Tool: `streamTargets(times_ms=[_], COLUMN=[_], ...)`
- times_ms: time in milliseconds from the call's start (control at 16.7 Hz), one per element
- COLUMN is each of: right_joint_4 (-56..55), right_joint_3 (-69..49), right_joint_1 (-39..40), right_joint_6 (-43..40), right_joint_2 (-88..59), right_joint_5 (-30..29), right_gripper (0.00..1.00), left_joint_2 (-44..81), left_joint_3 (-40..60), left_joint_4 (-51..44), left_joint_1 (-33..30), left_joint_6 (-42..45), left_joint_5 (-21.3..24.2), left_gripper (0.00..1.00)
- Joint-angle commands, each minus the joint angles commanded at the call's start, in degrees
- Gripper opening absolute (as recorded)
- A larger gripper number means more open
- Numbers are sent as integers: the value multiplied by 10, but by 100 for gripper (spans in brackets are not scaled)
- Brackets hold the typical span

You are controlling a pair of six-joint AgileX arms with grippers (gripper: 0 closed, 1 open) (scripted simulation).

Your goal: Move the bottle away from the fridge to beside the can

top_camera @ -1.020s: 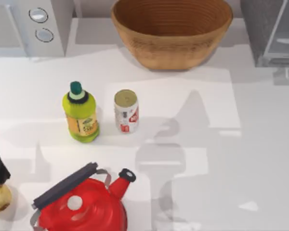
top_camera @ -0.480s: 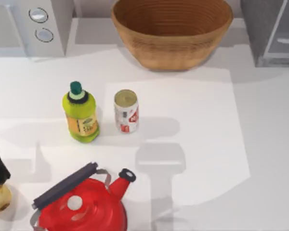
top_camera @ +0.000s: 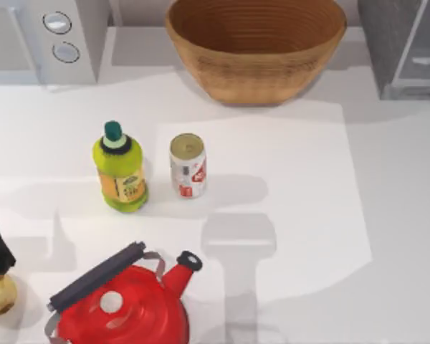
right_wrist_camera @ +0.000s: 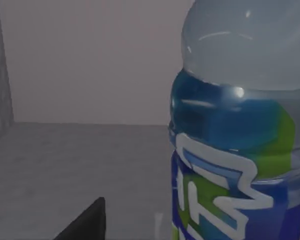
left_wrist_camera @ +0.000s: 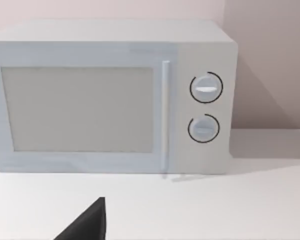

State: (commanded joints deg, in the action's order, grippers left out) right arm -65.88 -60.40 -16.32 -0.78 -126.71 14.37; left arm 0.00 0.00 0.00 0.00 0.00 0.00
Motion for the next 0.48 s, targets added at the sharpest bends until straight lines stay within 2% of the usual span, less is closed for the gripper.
streamTargets(times_ms=[480], right_joint_4=[72], right_joint_3=[-148], right_joint_1=[14], right_joint_6=[-1], right_joint_2=[-74], right_joint_5=[-16], right_gripper=[100], left_joint_2=[0], left_joint_3=[0], left_joint_4=[0], left_joint_1=[0], left_joint_6=[0], left_joint_5=[0], left_gripper=[100])
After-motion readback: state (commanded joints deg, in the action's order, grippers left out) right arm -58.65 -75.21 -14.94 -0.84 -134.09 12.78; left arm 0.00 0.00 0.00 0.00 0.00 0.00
